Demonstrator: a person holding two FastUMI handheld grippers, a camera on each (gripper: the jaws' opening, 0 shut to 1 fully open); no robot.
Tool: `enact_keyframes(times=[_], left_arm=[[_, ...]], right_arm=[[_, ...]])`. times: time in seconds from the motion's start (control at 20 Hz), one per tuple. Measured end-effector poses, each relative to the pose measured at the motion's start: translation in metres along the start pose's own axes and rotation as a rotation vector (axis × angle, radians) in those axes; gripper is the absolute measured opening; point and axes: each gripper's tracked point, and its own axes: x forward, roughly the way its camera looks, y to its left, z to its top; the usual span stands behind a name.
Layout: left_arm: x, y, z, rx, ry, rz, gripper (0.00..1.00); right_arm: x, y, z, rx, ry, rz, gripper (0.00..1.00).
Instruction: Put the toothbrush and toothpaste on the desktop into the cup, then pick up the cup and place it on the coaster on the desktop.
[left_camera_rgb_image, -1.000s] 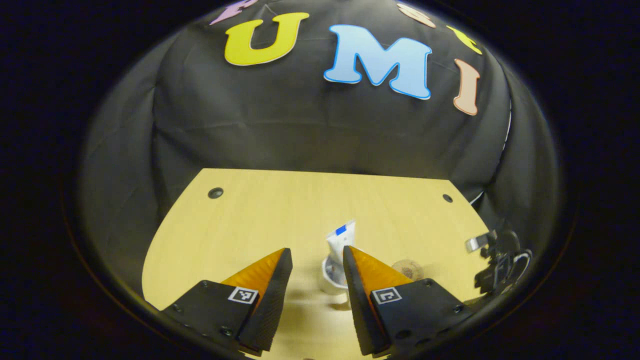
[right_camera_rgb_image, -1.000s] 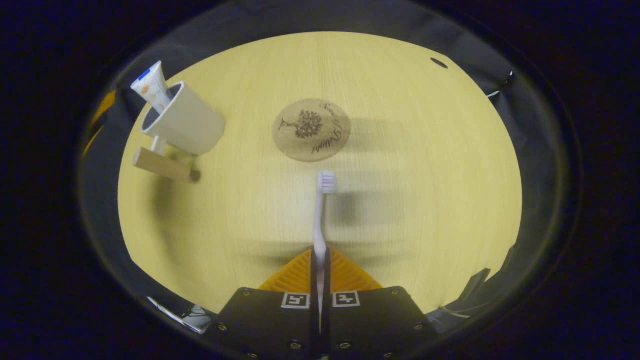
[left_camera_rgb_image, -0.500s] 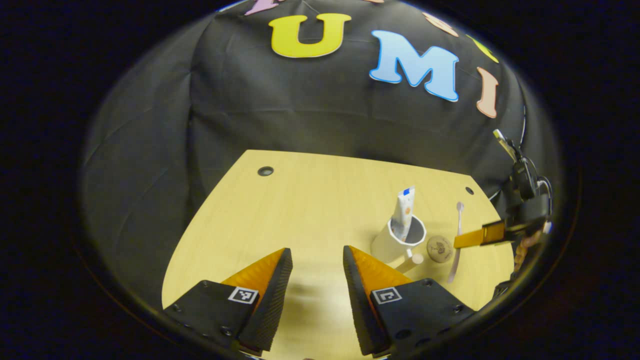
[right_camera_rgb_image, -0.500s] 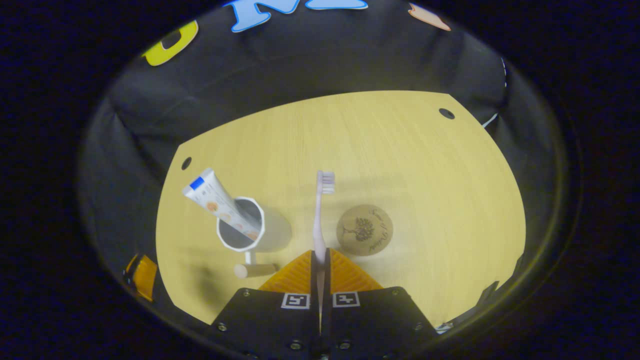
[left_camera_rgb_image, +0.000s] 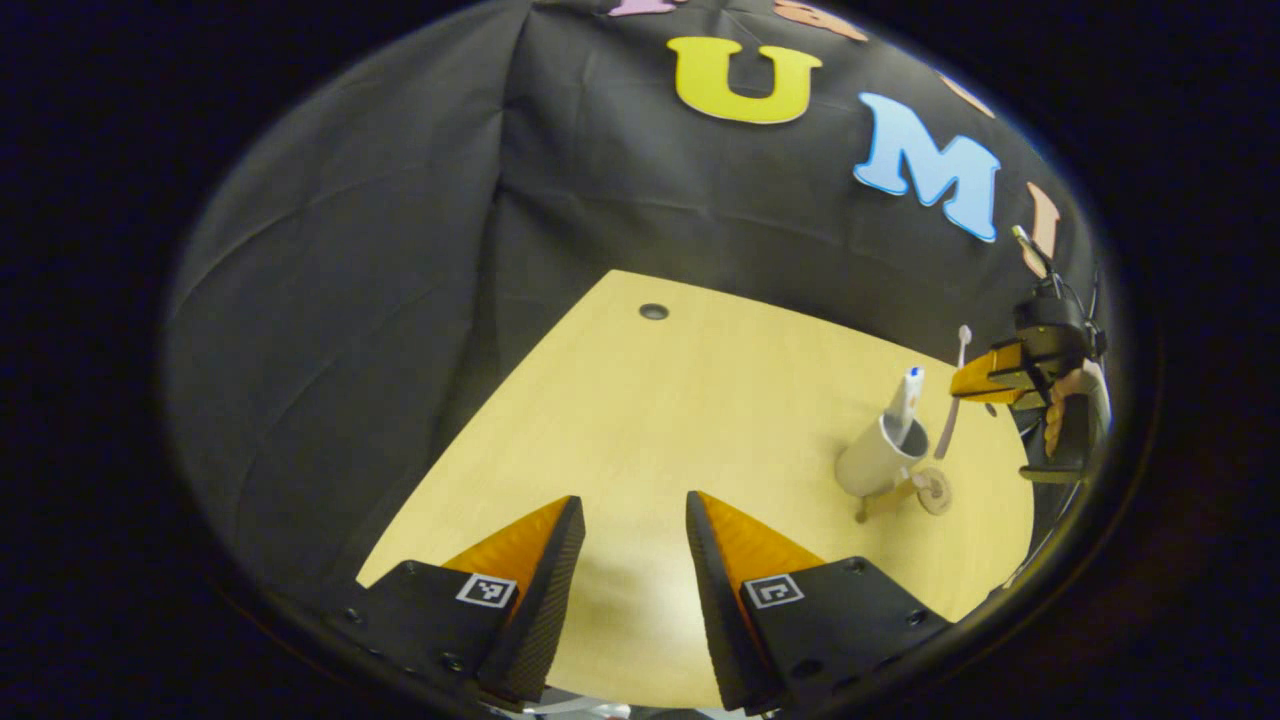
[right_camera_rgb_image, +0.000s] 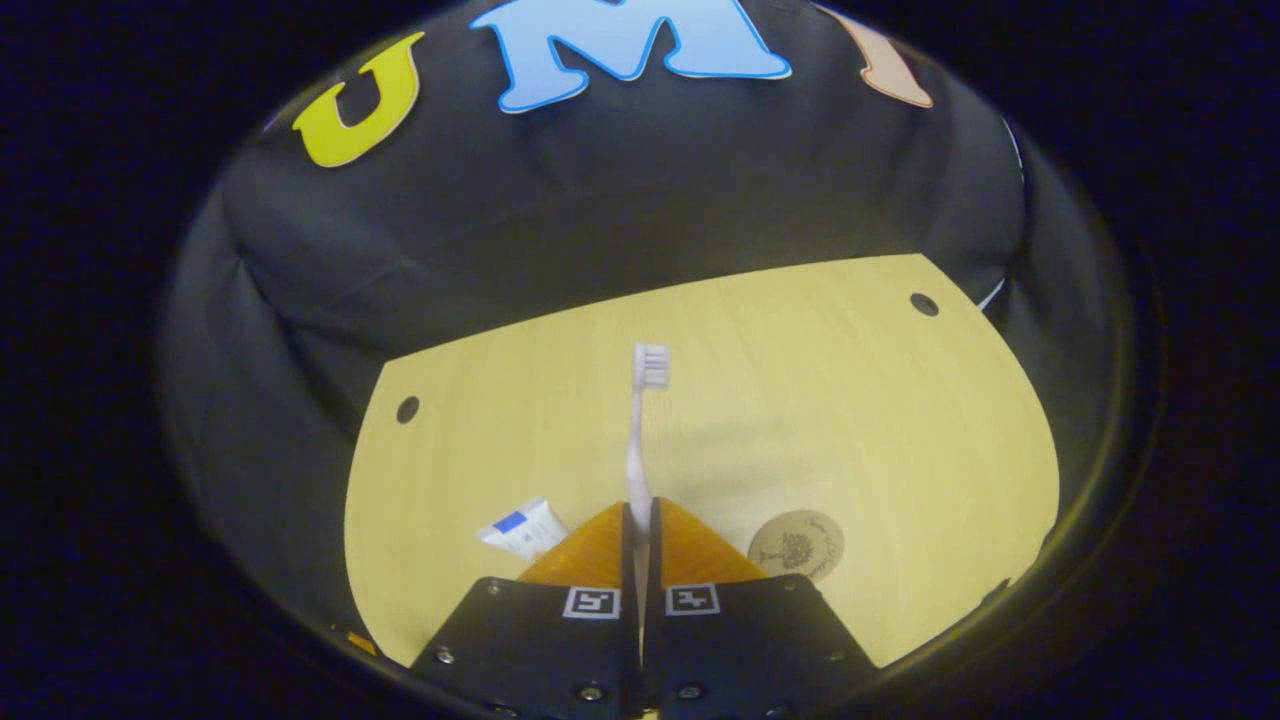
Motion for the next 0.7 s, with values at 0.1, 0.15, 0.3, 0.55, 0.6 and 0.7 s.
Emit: enact_keyframes(times=[0.1,0.15,0.3,0.55,0.6,0.7], left_arm=[[-0.008,0.018,-0.006,-0.032,0.004,0.038,0.68],[-0.014,0.027,-0.009,-0.046,0.005,0.054,0.68],[-0.027,0.046,-0.015,-0.070,0.010,0.092,0.68],[-0.025,0.048,-0.024,-0.079,0.019,0.116,0.68],[-0.024,0.046,-0.026,-0.073,0.019,0.113,0.69],[-0.025,0.034,-0.027,-0.056,0.017,0.101,0.68]], right_arm=[[0.007,0.006,0.004,0.015,-0.011,0.005,0.02],[0.012,0.008,0.005,0.011,-0.018,0.004,0.02],[0.022,0.010,0.002,-0.042,-0.052,-0.011,0.02],[0.014,0.021,-0.001,-0.125,-0.188,0.016,0.03],[0.013,0.022,-0.002,-0.132,-0.216,0.025,0.03],[0.010,0.024,-0.007,-0.145,-0.250,0.037,0.03]])
